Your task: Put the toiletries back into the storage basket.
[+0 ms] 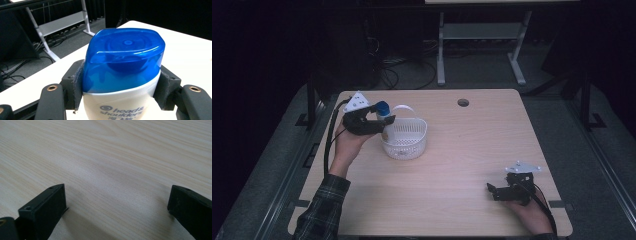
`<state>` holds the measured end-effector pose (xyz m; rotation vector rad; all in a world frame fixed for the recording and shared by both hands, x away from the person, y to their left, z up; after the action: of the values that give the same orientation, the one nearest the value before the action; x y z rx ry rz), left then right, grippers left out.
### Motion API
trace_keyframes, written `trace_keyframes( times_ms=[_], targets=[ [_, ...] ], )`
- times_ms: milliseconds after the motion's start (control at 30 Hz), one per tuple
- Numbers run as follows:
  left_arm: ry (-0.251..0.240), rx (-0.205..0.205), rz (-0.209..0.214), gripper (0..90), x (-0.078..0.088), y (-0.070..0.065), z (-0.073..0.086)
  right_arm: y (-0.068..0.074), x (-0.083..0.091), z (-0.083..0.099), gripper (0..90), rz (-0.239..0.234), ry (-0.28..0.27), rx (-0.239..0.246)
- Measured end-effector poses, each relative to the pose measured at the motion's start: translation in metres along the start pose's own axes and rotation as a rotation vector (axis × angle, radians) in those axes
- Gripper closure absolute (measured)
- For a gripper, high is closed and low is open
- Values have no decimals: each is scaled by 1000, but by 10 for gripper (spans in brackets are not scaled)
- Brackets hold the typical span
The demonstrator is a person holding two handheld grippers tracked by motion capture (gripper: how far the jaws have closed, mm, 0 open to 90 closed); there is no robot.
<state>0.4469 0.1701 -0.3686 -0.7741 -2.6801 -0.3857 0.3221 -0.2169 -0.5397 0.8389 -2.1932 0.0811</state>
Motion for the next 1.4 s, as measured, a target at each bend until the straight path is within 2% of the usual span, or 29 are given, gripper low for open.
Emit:
trace_keyframes(
  times_ms=[133, 200, 333, 567, 800, 967, 1100, 1333, 1400],
  targets=[
    [15, 6, 1, 351, -4, -1, 8, 0, 0, 0, 12, 0, 0, 0],
    [39, -2, 10, 350, -8, -3, 13, 0, 0, 0, 13, 0, 0, 1],
    [35, -11, 8, 350, -10, -6, 15, 0, 0, 0, 13, 0, 0, 1],
    [61, -8, 12, 350, -16, -9, 27, 0, 0, 0, 13, 0, 0, 0],
    [82, -24, 12, 349, -20, -11, 33, 0, 0, 0, 12, 0, 0, 1],
    [95, -21, 19, 349, -22, -13, 35, 0, 0, 0, 13, 0, 0, 0],
    [109, -39, 21, 349, -23, -15, 37, 0, 0, 0, 13, 0, 1, 0],
    [116, -36, 17, 348, -25, -16, 45, 0, 0, 0, 13, 1, 0, 0],
    [105, -29, 20, 347, -24, -17, 46, 0, 0, 0, 13, 1, 0, 1]
  ],
)
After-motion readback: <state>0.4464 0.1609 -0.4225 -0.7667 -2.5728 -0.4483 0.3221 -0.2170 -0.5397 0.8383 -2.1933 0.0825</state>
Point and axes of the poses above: each handheld gripper's, and its own axes: x roughly backward along the jaws, z roughly out of its underside, y roughly to its left, the point moved 8 cm from there along -x, roughly forward along the jaws, and after that the axes turned 14 degrees about -z, right-handed, at the moved point
